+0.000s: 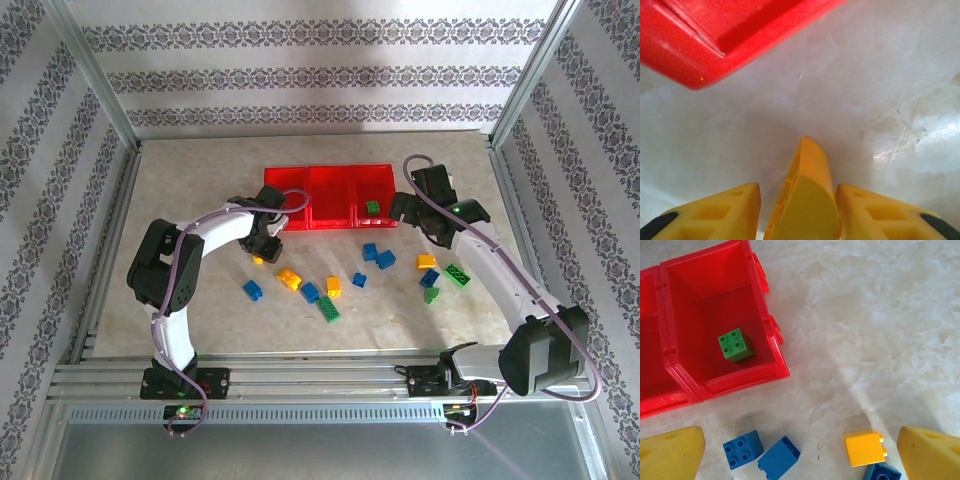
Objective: Sort the legos into containers by color
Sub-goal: Pick up the lego from the center of the table.
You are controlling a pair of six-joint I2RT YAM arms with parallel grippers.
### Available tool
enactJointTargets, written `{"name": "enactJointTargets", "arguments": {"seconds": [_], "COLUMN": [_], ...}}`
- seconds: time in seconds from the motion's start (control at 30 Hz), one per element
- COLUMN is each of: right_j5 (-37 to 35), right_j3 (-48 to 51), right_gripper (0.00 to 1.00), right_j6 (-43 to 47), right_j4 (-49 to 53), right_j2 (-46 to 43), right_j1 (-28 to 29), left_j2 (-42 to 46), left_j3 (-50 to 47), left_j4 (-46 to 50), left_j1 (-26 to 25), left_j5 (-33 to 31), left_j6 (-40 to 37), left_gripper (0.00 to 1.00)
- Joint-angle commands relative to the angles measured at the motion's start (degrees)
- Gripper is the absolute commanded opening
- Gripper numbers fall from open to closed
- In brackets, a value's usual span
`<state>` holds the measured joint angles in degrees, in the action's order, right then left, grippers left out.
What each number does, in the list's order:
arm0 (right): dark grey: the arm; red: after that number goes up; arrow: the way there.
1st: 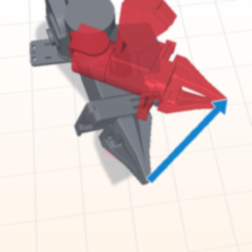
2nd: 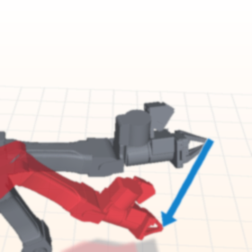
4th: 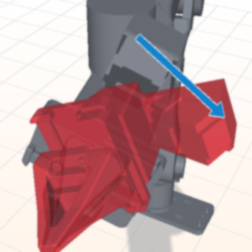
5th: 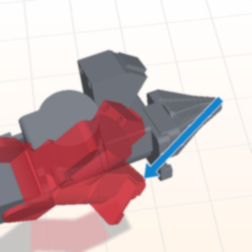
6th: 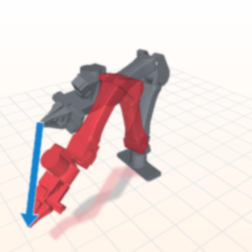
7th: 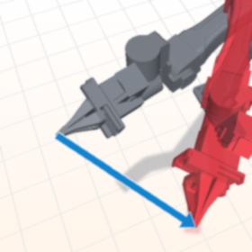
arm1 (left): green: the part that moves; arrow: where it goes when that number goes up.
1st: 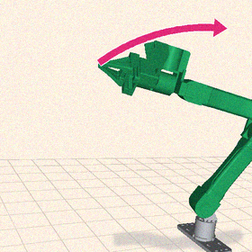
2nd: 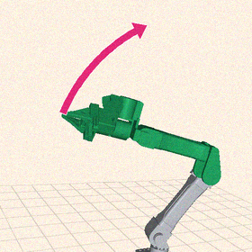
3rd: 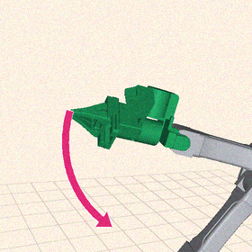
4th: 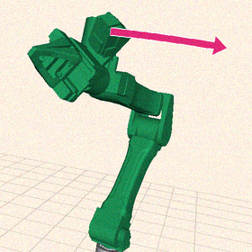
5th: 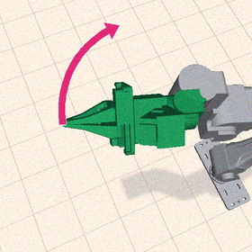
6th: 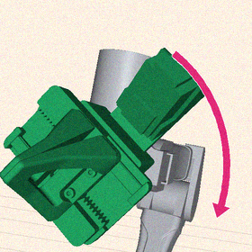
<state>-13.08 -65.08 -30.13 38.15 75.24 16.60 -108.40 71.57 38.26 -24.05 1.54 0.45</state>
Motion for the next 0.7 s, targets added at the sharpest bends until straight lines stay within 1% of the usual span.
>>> {"name": "enactJointTargets", "arguments": {"seconds": [0.0,0.07,0.2,0.37,0.53,0.67], "right_j5": [-1.74,-1.94,-2.18,-2.89,-3.38,-3.9], "right_j3": [1.01,1.32,2.05,3.24,4.8,6.78], "right_gripper": [0.98,0.98,0.98,0.98,0.98,0.98], "right_j6": [-1.05,-1.29,-1.69,-2.3,-3.25,-4.48], "right_j4": [0.26,0.18,-0.09,-0.45,-0.28,0.17], "right_j2": [-0.7,-1.21,-2.36,-3.81,-5.3,-6.96], "right_j1": [-0.65,-0.75,-0.87,-1.21,-1.72,-2.58], "left_j2": [0.97,2.06,5.09,9.95,14.44,15.49], "left_j3": [-1.37,-2.23,-3.76,-4.13,-3.04,-1.12], "left_j4": [-0.47,-0.48,-0.45,-0.29,-2.82,-6.74], "left_j1": [-0.58,-0.64,-0.59,-0.56,-0.64,-0.59], "left_j5": [1.28,2.03,2.83,3.25,3.68,2.31], "left_j6": [0.39,0.79,1.79,3.28,6.6,10.83], "left_gripper": [0.34,0.27,0.2,0.18,0.18,0.13]}}
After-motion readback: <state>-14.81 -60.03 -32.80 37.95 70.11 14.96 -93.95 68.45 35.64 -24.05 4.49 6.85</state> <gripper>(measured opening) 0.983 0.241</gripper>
